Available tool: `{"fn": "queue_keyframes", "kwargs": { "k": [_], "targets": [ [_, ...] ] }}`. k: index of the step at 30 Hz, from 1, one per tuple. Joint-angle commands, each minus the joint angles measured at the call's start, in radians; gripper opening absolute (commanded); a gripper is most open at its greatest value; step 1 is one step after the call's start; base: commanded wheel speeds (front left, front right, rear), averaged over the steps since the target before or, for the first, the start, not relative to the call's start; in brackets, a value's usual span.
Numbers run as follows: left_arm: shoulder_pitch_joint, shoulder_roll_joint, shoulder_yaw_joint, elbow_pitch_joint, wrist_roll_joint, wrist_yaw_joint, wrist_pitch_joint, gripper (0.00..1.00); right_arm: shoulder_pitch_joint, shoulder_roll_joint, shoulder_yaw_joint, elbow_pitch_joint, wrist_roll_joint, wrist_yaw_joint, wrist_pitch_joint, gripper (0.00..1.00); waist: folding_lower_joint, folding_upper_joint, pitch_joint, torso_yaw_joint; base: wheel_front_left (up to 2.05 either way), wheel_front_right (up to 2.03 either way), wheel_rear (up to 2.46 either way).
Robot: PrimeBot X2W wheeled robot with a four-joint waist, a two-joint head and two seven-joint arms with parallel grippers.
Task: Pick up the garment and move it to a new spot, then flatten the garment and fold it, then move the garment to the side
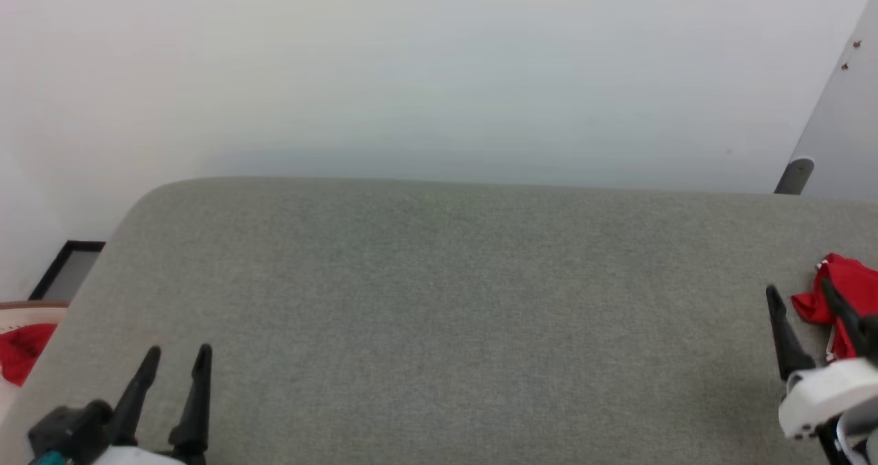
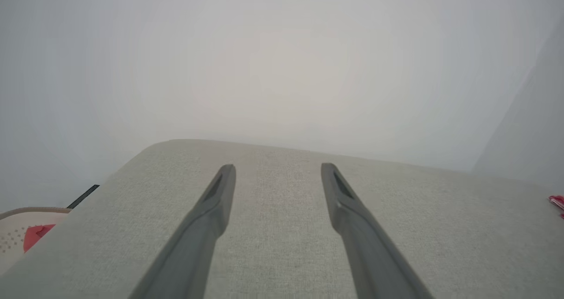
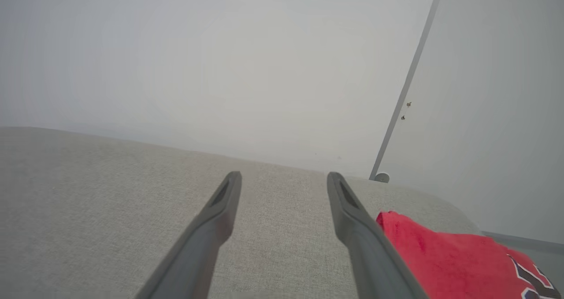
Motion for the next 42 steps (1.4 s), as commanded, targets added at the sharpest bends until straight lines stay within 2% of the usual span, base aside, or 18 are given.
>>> {"fn": "queue_keyframes", "kwargs": {
  "k": [1, 10, 19, 26, 42],
  "targets": [
    [0.020, -0.008, 0.011, -0.007, 0.011, -0.002, 0.000, 1.00, 0.035, 0.012, -0.021, -0.017, -0.017, -0.001, -0.003, 1.00, 0.0000, 0.0000, -0.010, 0.008, 0.00, 0.00, 0.00],
    [0.072, -0.035, 0.070, -0.034, 0.049, -0.016, 0.000, 1.00, 0.184, 0.110, -0.114, -0.129, -0.074, -0.001, -0.004, 1.00, 0.0000, 0.0000, -0.022, 0.009, 0.00, 0.00, 0.00],
    [0.077, -0.030, 0.060, -0.039, 0.054, -0.020, 0.000, 1.00, 0.276, 0.175, -0.151, -0.187, -0.098, -0.001, -0.004, 1.00, 0.0000, 0.0000, -0.025, 0.006, 0.00, 0.00, 0.00],
    [0.082, -0.004, 0.022, -0.046, 0.033, -0.020, 0.000, 1.00, 0.306, 0.200, -0.166, -0.216, -0.118, -0.001, -0.004, 1.00, 0.0000, 0.0000, -0.023, -0.001, 0.00, 0.00, 0.00],
    [0.082, 0.014, -0.017, 0.001, 0.007, -0.020, 0.000, 1.00, 0.323, 0.215, -0.165, -0.238, -0.138, -0.001, -0.004, 1.00, 0.0000, 0.0000, -0.020, -0.006, 0.00, 0.00, 0.00]
  ]
}}
